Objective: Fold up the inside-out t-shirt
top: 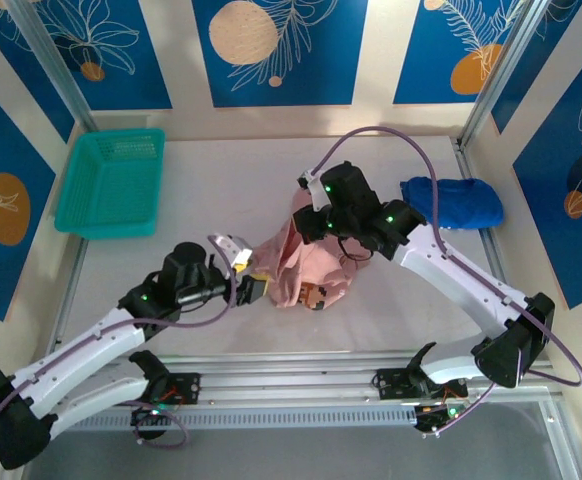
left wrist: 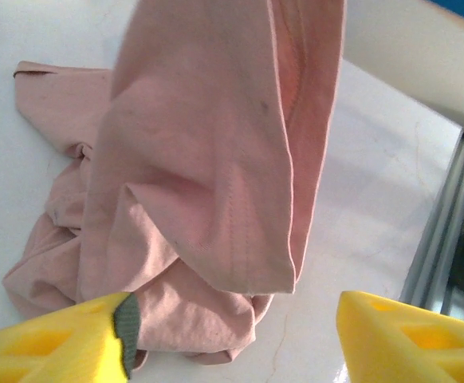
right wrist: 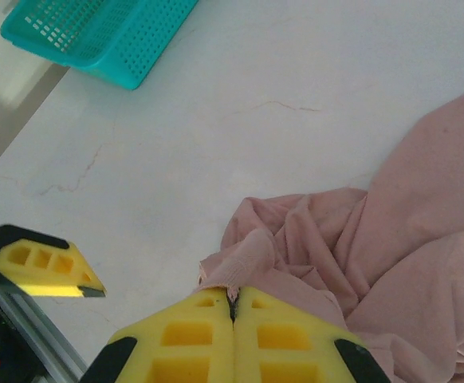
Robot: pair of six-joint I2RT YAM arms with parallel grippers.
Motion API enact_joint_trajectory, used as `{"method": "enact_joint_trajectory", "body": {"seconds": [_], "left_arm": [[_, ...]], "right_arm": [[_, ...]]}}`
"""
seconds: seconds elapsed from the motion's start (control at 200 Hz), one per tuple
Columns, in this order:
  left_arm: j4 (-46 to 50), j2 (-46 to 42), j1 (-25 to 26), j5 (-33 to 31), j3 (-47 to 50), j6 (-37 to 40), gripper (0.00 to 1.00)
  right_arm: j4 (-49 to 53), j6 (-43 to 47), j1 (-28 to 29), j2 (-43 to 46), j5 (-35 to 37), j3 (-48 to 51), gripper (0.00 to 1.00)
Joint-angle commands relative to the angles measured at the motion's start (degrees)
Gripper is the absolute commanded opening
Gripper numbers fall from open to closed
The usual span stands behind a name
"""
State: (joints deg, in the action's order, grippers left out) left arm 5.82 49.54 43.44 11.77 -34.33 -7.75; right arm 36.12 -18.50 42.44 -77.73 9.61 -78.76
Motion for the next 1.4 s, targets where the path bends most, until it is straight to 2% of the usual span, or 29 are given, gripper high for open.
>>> {"method": "enact_joint_trajectory", "body": {"seconds": [0.0, 0.13, 0.315, 0.415, 0.51, 0.765, 1.005, 1.065, 1.275, 1.395], "left_arm": [[-0.82, 2.05, 3.53, -10.39, -1.19, 3.31, 0.73], [-0.34, 6.62, 6.77, -15.29, -4.14, 4.49, 0.81], [-0.17, 14.62, 11.19, -24.60, -9.04, 4.76, 0.80], [0.53, 17.83, 11.49, -25.40, -11.14, 4.87, 0.72], [1.52, 19.23, 11.67, -24.91, -12.39, 4.98, 0.58], [5.01, 18.96, 11.67, -23.90, -12.43, 5.98, 0.28], [6.98, 18.24, 11.68, -21.77, -12.41, 6.69, 0.03], [7.10, 17.71, 11.66, -20.90, -12.26, 6.78, 0.00], [7.62, 15.32, 11.28, -16.00, -11.61, 6.67, 0.00], [7.47, 13.76, 10.76, -16.08, -10.82, 5.55, 0.00]], "right_arm": [[1.22, -1.02, 0.61, -0.80, 1.04, -2.20, 0.00], [1.07, -0.93, 0.61, -0.75, 1.10, -2.14, 0.00], [0.79, -0.93, 0.59, -0.84, 0.92, -1.85, 0.00], [0.95, -0.83, 0.53, -0.76, 1.20, -1.72, 0.00], [0.97, -0.70, 0.41, -0.41, 1.37, -1.40, 0.00], [0.54, -0.44, -0.24, -0.12, 1.36, -0.95, 0.00], [0.36, -0.31, -0.77, -0.11, 1.56, -1.03, 0.00], [0.22, -0.31, -0.91, -0.12, 1.60, -1.04, 0.00], [0.00, -0.31, -1.38, -0.38, 1.60, -1.11, 0.00], [-0.48, -0.23, -1.61, -0.23, 1.01, -0.88, 0.00]]}}
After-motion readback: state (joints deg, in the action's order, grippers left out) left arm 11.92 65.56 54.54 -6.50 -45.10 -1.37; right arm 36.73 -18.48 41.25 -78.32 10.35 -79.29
